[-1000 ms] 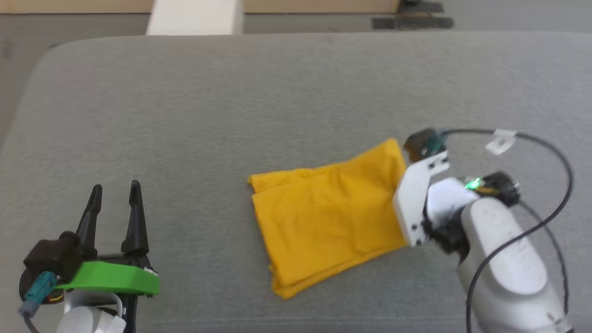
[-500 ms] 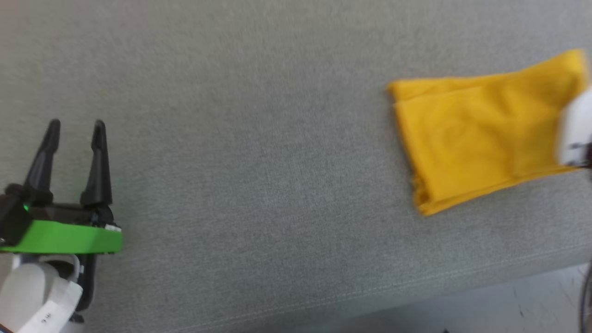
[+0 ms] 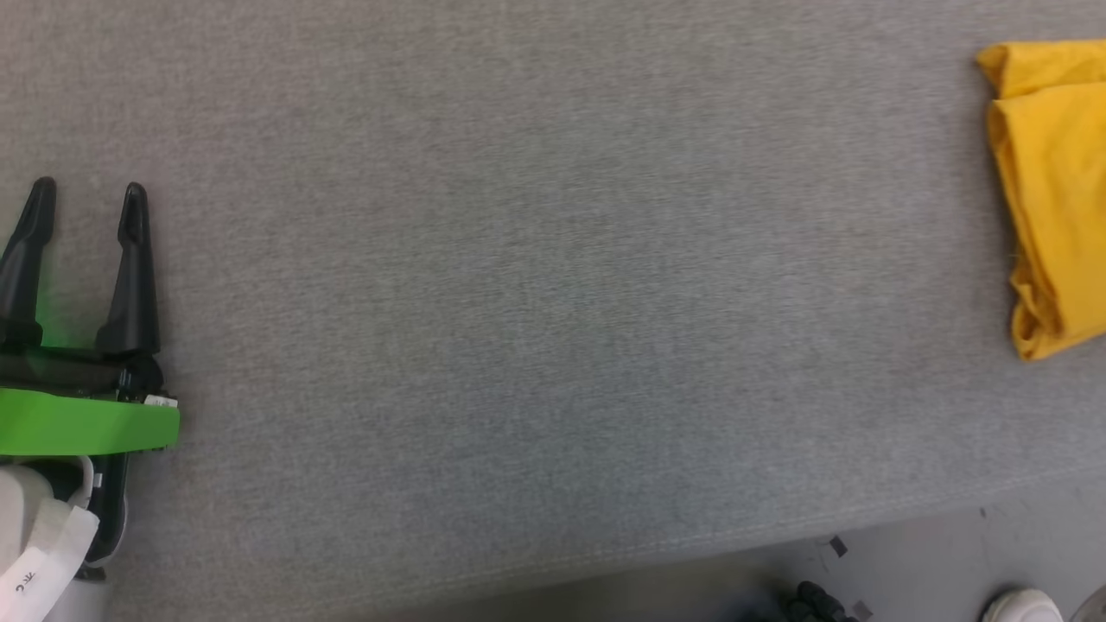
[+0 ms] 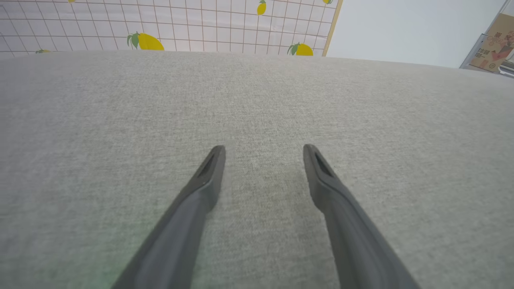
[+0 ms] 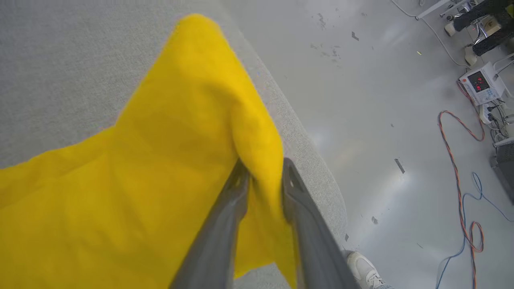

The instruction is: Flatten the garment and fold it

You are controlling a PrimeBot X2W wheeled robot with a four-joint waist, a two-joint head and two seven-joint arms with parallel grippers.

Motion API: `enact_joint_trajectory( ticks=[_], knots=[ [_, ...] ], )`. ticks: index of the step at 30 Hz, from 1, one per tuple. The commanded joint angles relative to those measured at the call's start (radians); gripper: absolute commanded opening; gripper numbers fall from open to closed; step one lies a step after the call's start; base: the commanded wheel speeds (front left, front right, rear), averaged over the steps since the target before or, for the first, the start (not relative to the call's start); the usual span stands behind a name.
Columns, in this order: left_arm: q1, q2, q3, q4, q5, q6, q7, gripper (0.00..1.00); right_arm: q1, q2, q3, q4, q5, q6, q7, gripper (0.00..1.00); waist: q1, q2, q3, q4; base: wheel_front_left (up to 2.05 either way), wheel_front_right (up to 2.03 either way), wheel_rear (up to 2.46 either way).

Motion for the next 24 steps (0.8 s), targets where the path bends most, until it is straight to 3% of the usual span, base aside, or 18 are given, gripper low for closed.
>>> enact_joint_trajectory(
  ticks=[1, 7, 15, 22, 23, 24],
  knots=[
    [-0.007, 0.007, 0.006, 0.01, -0.012, -0.004, -0.003, 1.0, -0.025, -0.006, -0.012, -0.006, -0.016, -0.002, -0.02, 1.0, -0.0002, -0.0001, 0.02, 0.032, 0.0, 0.0, 0.0],
    [-0.003, -0.025, 0.006, 0.027, -0.001, -0.004, -0.003, 1.0, -0.043, -0.036, -0.002, 0.013, -0.034, -0.002, -0.06, 1.0, -0.0002, -0.0001, -0.049, 0.047, 0.0, 0.0, 0.0],
    [0.014, -0.106, -0.002, 0.075, 0.03, -0.004, -0.003, 1.0, -0.092, -0.084, 0.179, 0.051, 0.102, -0.002, -0.161, 1.0, -0.0002, -0.0001, -0.247, 0.078, 0.0, 0.0, 0.0],
    [0.033, -0.183, 0.044, 0.114, 0.057, 0.001, -0.003, 1.0, -0.098, -0.038, 0.396, 0.094, 0.283, -0.002, -0.416, 1.0, -0.0002, -0.0001, -0.413, 0.111, 0.0, 0.0, 0.0],
    [0.037, -0.193, 0.052, 0.119, 0.061, 0.005, -0.003, 1.0, -0.087, -0.017, 0.419, 0.09, 0.305, -0.002, -0.473, 1.0, -0.0002, -0.0001, -0.43, 0.117, 0.0, 0.0, 0.0],
    [0.05, -0.218, 0.069, 0.13, 0.074, 0.024, -0.003, 1.0, -0.028, 0.03, 0.49, 0.088, 0.353, -0.002, -0.62, 1.0, -0.0002, -0.0001, -0.474, 0.132, 0.0, 0.0, 0.0]
  ],
)
